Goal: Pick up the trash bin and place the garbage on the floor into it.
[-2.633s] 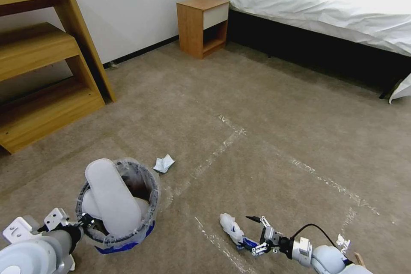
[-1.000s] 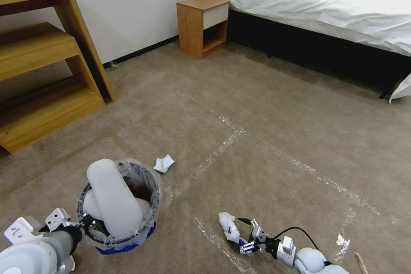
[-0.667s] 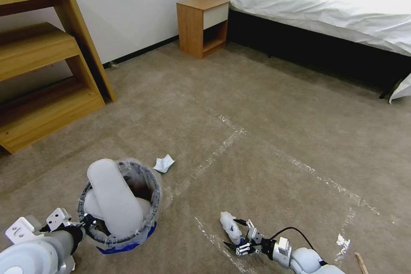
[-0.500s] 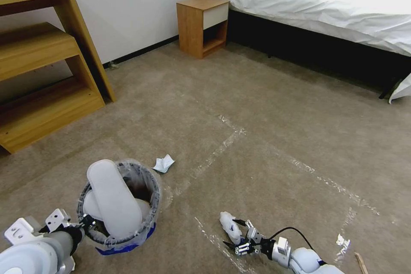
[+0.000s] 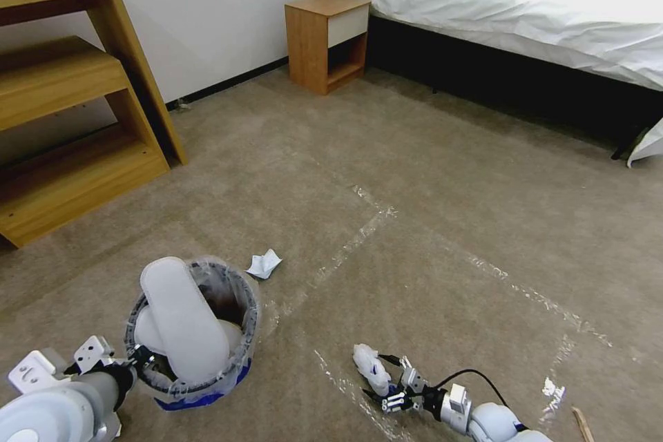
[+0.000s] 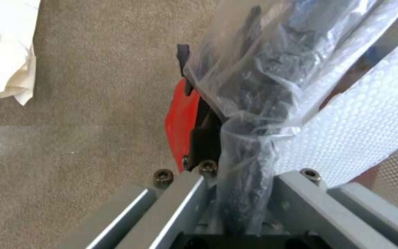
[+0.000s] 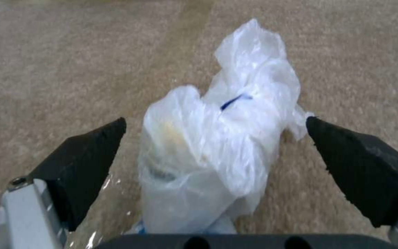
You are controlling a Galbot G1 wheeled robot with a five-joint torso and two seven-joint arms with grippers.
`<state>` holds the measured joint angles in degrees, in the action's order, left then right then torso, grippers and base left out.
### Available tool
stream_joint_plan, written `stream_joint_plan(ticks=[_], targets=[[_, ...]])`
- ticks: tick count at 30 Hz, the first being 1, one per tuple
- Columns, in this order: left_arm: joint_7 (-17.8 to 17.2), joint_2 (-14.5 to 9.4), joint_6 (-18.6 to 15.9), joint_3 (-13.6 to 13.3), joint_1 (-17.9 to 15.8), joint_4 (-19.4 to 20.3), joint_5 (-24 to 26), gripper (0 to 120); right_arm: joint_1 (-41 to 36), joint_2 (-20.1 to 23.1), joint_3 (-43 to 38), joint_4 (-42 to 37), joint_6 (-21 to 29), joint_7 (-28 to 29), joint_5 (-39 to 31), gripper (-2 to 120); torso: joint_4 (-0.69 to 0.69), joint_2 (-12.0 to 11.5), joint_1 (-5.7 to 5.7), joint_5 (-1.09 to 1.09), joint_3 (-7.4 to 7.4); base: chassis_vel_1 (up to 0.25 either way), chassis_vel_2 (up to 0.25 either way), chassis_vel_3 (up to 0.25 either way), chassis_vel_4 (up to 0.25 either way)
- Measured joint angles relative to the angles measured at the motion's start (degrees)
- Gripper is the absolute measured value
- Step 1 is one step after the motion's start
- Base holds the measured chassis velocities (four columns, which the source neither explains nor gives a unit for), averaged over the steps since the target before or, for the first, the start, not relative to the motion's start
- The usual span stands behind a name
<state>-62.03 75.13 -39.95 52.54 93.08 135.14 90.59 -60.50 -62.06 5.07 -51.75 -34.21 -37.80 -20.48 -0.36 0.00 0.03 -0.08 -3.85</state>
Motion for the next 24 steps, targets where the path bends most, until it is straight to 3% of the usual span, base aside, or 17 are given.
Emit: stream_joint_plan(ticks=[13, 24], targets=[[0.18, -0.84, 0.09, 0.04, -0.34, -0.50, -0.18, 0, -0.18, -0.76, -0.46, 1.34, -0.34, -0.16, 0.92, 96, 0.00, 0.00, 0.00, 0.00, 0.00, 0.000, 0.000, 0.000, 0.000], [0.42, -1.05, 0.18, -0.08, -0.11, -0.56, -0.47, 0, 0.01, -1.76, -0.34, 2.04, -0.44, 0.33, 1.74, 59, 0.00, 0.00, 0.00, -0.01, 0.00, 0.000, 0.000, 0.000, 0.000]])
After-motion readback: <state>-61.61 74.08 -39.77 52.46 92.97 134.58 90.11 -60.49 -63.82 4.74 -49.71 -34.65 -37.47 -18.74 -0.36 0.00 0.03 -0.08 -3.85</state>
